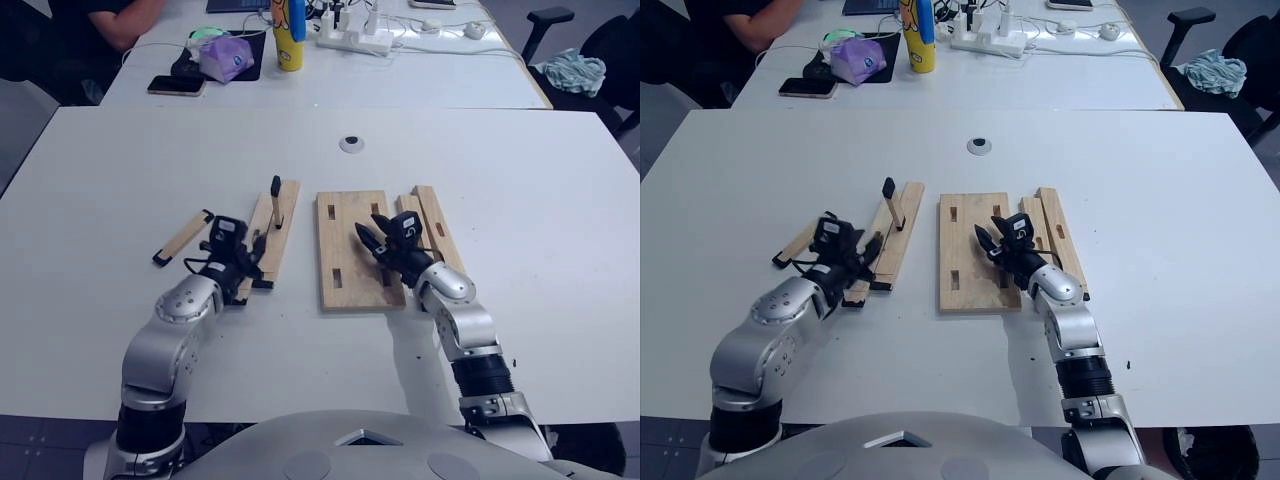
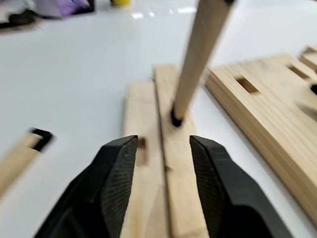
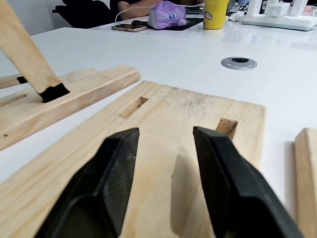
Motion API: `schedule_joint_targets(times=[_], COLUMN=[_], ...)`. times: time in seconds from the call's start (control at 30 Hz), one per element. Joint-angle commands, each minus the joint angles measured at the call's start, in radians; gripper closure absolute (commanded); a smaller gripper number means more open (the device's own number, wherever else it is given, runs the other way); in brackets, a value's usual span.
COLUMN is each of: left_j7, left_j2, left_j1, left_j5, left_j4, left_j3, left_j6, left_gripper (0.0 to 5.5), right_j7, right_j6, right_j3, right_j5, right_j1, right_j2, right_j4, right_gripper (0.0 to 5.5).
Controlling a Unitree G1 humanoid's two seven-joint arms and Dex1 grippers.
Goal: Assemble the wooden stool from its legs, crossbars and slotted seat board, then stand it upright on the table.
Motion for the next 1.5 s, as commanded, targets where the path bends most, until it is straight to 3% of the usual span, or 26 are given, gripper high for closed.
schedule_joint_targets(times=[0.03, 0.63, 0.93, 1.5], left_j7=[0.003, 0.075, 0.111, 0.065], left_j2=[-0.052, -0.105, -0.117, -0.124], left_j1=[-0.033, 0.009, 0.020, 0.015], left_j5=[-0.035, 0.006, 0.036, 0.001], left_j4=[0.005, 0.054, 0.056, 0.057], left_j3=[-0.018, -0.058, -0.022, -0.030], left_j6=[0.062, 0.086, 0.071, 0.154], left_gripper=[3.06, 3.06, 3.06, 3.06], right_j7=[0.005, 0.017, 0.016, 0.001], right_j6=[0.021, 0.043, 0.049, 0.058], right_j3=[-0.001, 0.009, 0.009, 0.012], right_j5=[0.009, 0.010, 0.012, 0.016], right_j1=[0.005, 0.002, 0.010, 0.012], right_j2=[-0.005, -0.006, -0.008, 0.003], right_j4=[-0.014, -0.027, -0.035, -0.052], right_gripper=[3.47, 3.47, 3.47, 3.47])
